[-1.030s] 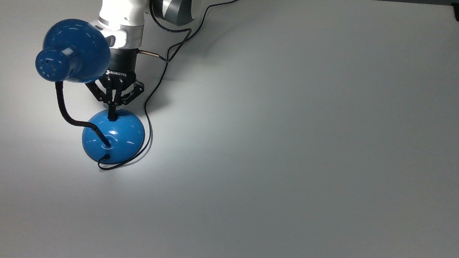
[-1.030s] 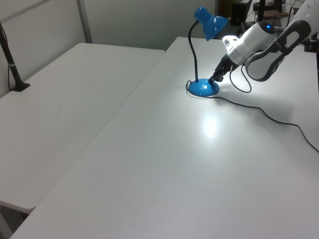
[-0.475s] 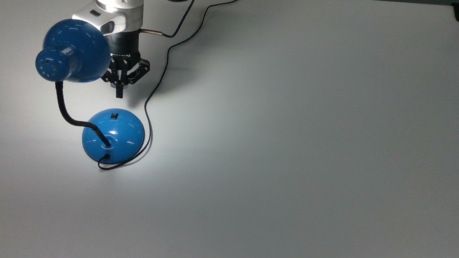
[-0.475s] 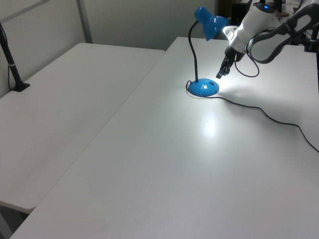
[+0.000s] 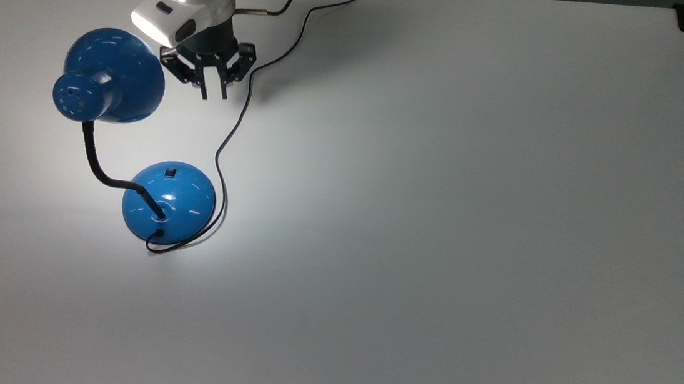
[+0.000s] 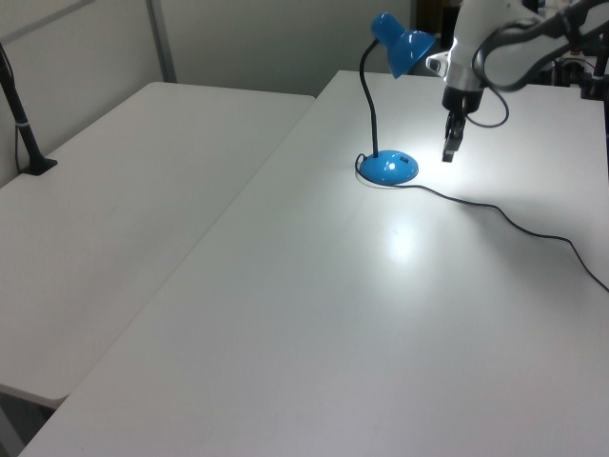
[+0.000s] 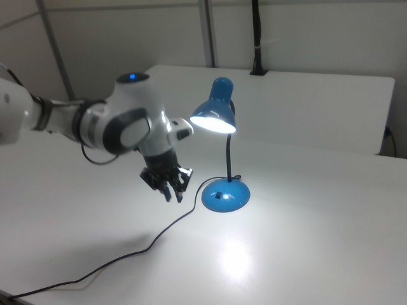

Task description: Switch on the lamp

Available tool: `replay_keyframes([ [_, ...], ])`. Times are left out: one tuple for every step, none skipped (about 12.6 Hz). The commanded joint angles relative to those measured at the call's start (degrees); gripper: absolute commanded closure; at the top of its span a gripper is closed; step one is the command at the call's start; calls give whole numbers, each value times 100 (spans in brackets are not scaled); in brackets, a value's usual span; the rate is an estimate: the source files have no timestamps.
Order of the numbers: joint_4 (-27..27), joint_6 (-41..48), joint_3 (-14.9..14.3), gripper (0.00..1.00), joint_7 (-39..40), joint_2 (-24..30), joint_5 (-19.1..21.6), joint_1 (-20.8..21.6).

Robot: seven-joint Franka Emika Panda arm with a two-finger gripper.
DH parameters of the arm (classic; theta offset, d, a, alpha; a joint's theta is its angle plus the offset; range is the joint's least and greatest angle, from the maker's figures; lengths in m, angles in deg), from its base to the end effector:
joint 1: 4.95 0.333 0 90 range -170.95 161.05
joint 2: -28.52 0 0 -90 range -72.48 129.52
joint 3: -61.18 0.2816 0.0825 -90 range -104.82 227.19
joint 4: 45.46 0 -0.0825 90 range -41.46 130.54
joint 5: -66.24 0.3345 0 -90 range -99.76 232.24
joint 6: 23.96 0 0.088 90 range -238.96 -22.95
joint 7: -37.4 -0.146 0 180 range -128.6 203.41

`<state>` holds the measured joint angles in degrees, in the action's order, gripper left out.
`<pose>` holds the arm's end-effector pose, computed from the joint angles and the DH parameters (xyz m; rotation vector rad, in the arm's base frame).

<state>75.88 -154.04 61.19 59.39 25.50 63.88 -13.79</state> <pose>0.5155 -0.0824 0.3527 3.0556 0.3911 0.1349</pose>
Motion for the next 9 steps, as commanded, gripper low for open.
replay_keyframes([
  [-1328,2297,-36,0,-19,153,51,242],
  [-1672,2686,-36,0,-53,171,121,312],
  [-1997,2925,-36,0,-428,179,322,356],
  [-2183,2944,-36,0,-884,171,463,400],
  [-2341,2945,-45,0,-1524,188,499,470],
  [-2369,2945,-45,0,-1748,232,491,532],
  [-2474,2953,-97,0,-1854,267,474,707],
  [-2492,2936,-106,0,-1786,311,439,778],
  [-2545,2927,-106,0,-1777,311,429,787],
])
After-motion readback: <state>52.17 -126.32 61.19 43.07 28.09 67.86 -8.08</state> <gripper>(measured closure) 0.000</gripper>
